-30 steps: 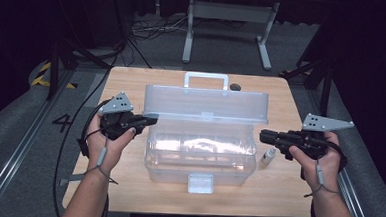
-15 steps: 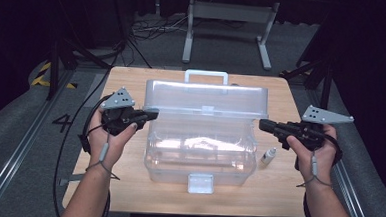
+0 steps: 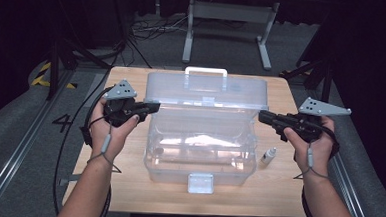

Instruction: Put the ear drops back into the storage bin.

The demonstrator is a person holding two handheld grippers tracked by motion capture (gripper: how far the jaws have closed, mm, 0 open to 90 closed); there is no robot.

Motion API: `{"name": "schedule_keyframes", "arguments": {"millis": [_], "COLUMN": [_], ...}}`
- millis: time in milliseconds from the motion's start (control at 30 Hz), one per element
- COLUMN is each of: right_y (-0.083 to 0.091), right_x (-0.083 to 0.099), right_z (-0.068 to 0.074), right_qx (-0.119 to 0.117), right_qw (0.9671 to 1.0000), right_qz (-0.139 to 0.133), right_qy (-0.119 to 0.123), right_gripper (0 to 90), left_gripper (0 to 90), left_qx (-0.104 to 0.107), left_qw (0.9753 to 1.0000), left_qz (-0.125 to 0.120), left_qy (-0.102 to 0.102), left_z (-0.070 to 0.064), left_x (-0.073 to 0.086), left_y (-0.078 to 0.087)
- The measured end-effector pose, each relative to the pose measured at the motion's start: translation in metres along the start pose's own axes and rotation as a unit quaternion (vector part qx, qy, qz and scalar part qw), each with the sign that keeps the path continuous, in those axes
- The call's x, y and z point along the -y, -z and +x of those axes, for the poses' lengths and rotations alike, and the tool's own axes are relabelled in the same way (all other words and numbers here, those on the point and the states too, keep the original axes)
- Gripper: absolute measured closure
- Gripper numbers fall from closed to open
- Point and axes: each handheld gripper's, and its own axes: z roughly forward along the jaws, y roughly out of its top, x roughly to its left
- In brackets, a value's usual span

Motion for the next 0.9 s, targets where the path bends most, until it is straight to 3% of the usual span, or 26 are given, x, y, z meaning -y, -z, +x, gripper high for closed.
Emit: {"name": "schedule_keyframes", "arguments": {"millis": [433, 533, 900], "right_y": [0.0, 0.004, 0.013], "right_x": [-0.001, 0.001, -0.002], "right_z": [0.004, 0.006, 0.003], "right_qx": [0.012, 0.023, 0.058], "right_qw": [0.9999, 0.9996, 0.9976], "right_qz": [0.004, 0.002, -0.03], "right_qy": [0.008, 0.015, 0.022], "right_gripper": [67.7, 65.0, 53.7], "left_gripper": [85.7, 85.6, 85.1], "left_qx": [-0.011, -0.014, -0.017], "left_qw": [0.9999, 0.9999, 0.9998], "left_qz": [-0.001, 0.001, 0.004], "left_qy": [0.002, 0.001, 0.002], "left_z": [0.007, 0.008, 0.01], "left_x": [-0.01, -0.012, -0.017], "left_y": [-0.005, -0.005, -0.007]}}
